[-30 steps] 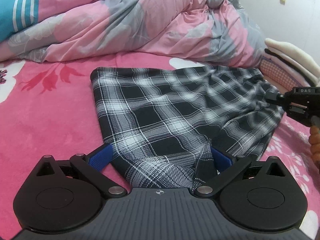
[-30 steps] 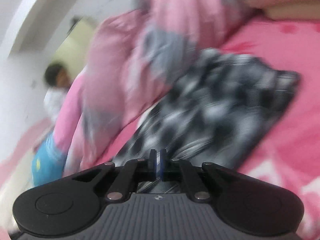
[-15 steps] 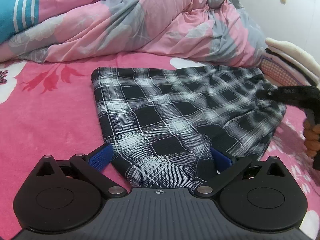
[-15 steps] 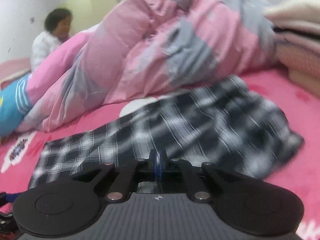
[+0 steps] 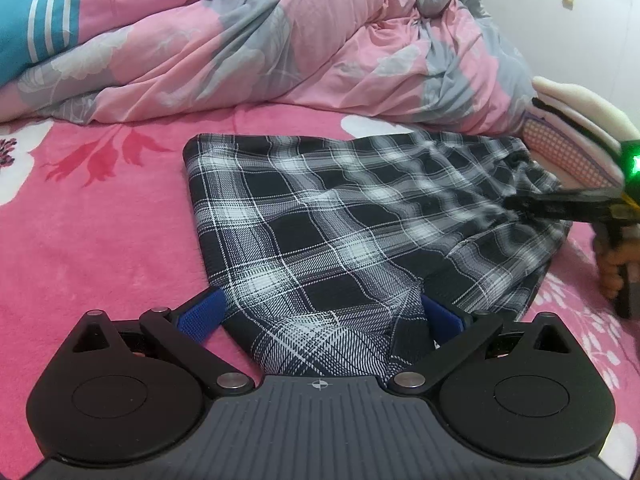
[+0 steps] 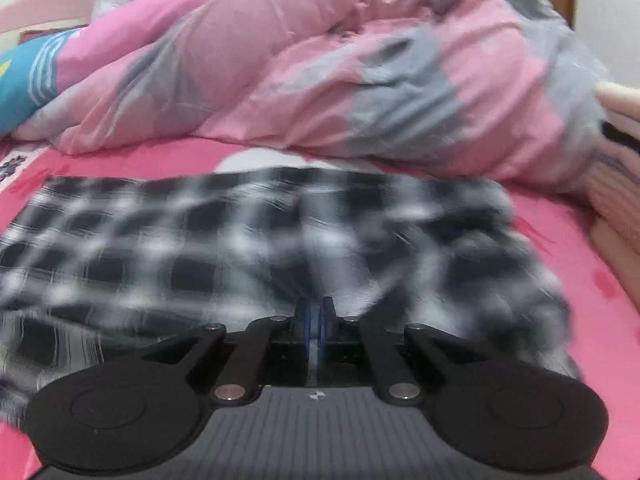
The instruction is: Fold clothes
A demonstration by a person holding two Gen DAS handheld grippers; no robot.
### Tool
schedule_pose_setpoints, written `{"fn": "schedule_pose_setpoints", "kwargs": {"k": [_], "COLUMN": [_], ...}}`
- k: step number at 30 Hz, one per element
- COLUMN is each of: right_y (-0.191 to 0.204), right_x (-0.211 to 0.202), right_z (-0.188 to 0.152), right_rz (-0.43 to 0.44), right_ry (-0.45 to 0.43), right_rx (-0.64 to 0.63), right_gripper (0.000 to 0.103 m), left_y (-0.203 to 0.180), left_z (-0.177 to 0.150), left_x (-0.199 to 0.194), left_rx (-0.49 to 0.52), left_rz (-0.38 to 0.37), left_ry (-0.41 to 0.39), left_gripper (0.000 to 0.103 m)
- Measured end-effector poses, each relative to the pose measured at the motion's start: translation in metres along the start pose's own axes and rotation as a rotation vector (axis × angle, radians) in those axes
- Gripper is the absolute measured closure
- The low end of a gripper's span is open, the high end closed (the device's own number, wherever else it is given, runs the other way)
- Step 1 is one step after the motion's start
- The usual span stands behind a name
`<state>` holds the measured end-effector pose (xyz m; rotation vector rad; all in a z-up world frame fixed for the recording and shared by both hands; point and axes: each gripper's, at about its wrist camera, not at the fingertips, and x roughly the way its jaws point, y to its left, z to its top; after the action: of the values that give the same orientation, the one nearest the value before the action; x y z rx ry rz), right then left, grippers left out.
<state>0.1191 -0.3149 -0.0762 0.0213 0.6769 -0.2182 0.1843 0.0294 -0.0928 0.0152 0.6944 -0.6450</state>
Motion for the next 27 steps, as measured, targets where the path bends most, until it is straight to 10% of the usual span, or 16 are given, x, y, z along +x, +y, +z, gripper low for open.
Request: {"fn": "schedule_pose_setpoints", "kwargs": {"k": [11, 20, 27], "right_y": [0.047, 0.01, 0.084], "right_x": [0.02, -0.022, -0.09], "right_z": [0.031, 0.007, -0.002], "right_rz": [0.03, -0.126, 0.158], "right_ry": [-0.039, -0.046, -0.189], "right_rx": [-0.023, 0.176, 0.098], "right_gripper": [0.081, 0.078, 0.078], "left_y": [0.002, 0.004, 0.004], "left_z": [0.001, 0.001, 0.0], "left_x": [0.0, -0.001, -0.001], "left_rx": [-0.001, -0.013, -0.017], "left_rz": [-0.002, -0.008, -0.005], "left_ry": [0.001, 0.005, 0.003], "left_gripper": [0.0, 0.0, 0.0]}}
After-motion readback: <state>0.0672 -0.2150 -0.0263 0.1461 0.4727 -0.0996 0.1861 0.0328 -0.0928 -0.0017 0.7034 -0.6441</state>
